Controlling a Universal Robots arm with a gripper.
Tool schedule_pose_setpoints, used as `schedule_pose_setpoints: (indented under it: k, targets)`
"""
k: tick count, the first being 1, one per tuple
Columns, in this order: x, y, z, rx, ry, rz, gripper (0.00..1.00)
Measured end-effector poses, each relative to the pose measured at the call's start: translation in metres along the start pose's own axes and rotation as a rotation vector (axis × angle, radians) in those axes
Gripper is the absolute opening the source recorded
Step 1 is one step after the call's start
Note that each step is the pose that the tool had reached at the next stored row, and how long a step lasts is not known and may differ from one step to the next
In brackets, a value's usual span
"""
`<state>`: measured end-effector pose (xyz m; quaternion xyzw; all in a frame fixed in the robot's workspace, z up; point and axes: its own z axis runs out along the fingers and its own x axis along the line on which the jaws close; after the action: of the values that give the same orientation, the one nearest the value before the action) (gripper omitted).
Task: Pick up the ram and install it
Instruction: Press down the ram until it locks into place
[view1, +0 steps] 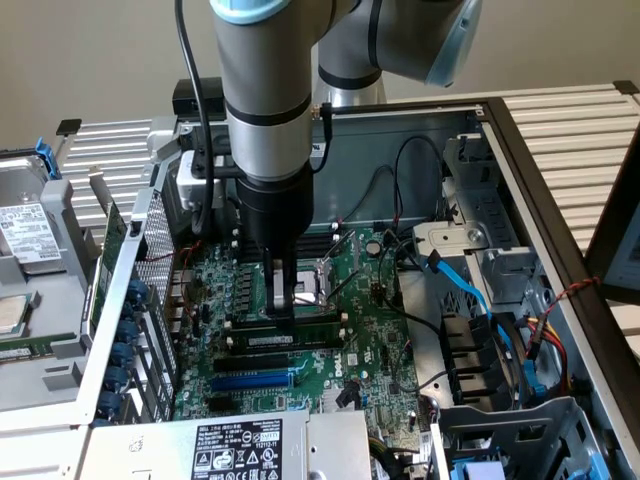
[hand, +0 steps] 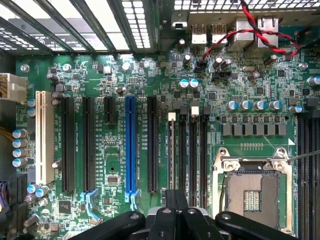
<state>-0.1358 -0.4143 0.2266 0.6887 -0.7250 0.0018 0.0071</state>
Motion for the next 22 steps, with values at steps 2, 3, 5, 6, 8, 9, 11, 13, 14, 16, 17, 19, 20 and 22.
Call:
schedule_pose_setpoints:
  k: [2, 3, 5, 6, 8, 9, 11, 13, 14, 16, 17, 19, 20, 22]
  targets:
    - [0.0, 0.0003, 0.0001, -0.0002, -0.0003, 0.0, 0.1]
    - [0.0, 0.0005, -0.0013, -0.0004, -0.001, 0.0, 0.1]
    - [0.0, 0.0006, -0.0087, 0.0001, -0.0009, 0.0, 0.1]
    - [0.0, 0.0007, -0.0137, -0.0001, -0.0006, 0.0, 0.1]
    - [0.0, 0.0007, -0.0227, -0.0002, -0.0004, 0.0, 0.1]
    - [0.0, 0.0007, -0.027, -0.0001, -0.0005, 0.0, 0.1]
    - [0.001, 0.0007, -0.0306, -0.0001, -0.001, 0.0, 0.1]
    - [0.001, 0.0007, -0.0306, -0.0001, -0.0012, 0.0, 0.1]
    - [0.001, 0.0007, -0.0306, 0.0, -0.0013, 0.0, 0.1]
    - [0.001, 0.0007, -0.0307, -0.0002, -0.0011, 0.0, 0.1]
    - [0.001, 0.0006, -0.0307, -0.0002, -0.0012, 0.0, 0.1]
    - [0.001, 0.0006, -0.0307, -0.0005, -0.0012, 0.001, 0.1]
    - [0.001, 0.0005, -0.0307, -0.0006, -0.0016, 0.008, 0.1]
    - [0.001, 0.0005, -0.0307, -0.001, -0.0021, 0.039, 0.1]
